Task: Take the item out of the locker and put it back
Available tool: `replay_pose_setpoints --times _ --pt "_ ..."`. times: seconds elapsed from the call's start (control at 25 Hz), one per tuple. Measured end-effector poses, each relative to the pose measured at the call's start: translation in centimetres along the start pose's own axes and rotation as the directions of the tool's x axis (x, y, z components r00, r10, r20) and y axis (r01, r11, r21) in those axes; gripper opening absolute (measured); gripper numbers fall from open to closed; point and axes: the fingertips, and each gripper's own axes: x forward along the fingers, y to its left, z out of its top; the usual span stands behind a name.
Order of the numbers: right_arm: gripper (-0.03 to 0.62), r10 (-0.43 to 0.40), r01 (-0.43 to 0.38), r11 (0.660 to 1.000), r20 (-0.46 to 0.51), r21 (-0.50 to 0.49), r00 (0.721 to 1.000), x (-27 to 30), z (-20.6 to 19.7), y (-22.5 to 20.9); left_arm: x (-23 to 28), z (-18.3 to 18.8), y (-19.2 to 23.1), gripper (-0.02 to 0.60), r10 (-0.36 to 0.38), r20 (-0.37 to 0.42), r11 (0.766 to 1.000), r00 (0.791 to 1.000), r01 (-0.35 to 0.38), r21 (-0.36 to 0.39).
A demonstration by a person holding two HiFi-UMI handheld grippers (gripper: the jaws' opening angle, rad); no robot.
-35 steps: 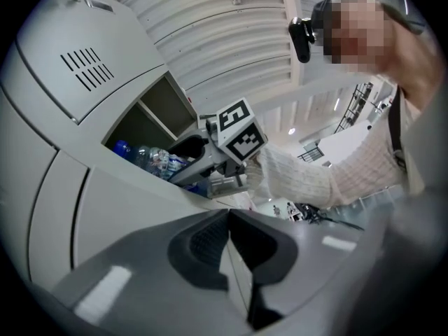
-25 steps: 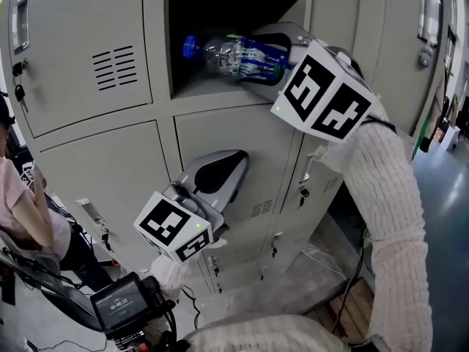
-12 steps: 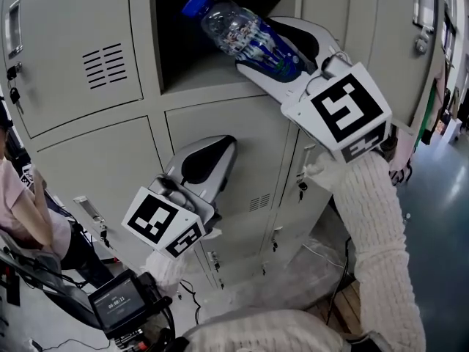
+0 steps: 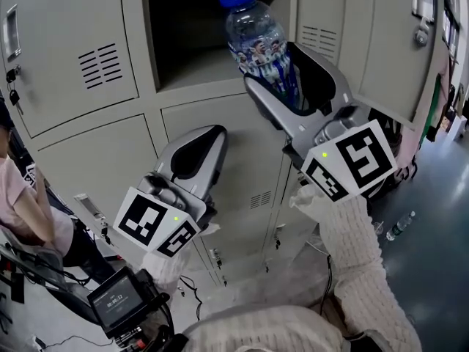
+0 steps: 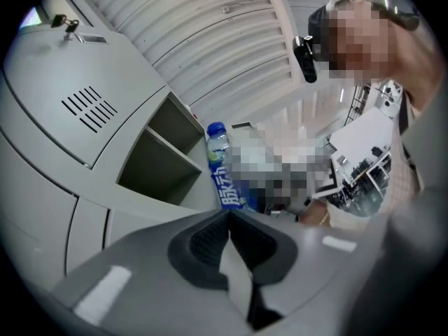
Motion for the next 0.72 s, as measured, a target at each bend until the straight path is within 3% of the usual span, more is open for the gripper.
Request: replay_pose_setpoints --times 0.12,0.28,0.72 --pt "0.308 0.004 -0.011 0.991 0.052 0.137 0.999 -1.2 -0.5 0.4 -0.2 0.3 0.1 0.006 0.015 0.003 1.0 1.0 -0.016 0.019" --pt "0.308 0.02 -0.047 0.954 0.092 0.296 0.996 -2.2 -1.8 1.1 -0.6 0.6 0.8 0.006 0.049 0.013 0.998 0.999 -0.049 0.03" --pt "0.304 -0.029 -0.043 0.9 0.158 0.434 0.987 -3.4 -4.3 2.5 -1.4 0.3 1.9 0.006 0.098 0.001 0.995 0.995 -0.098 0.033"
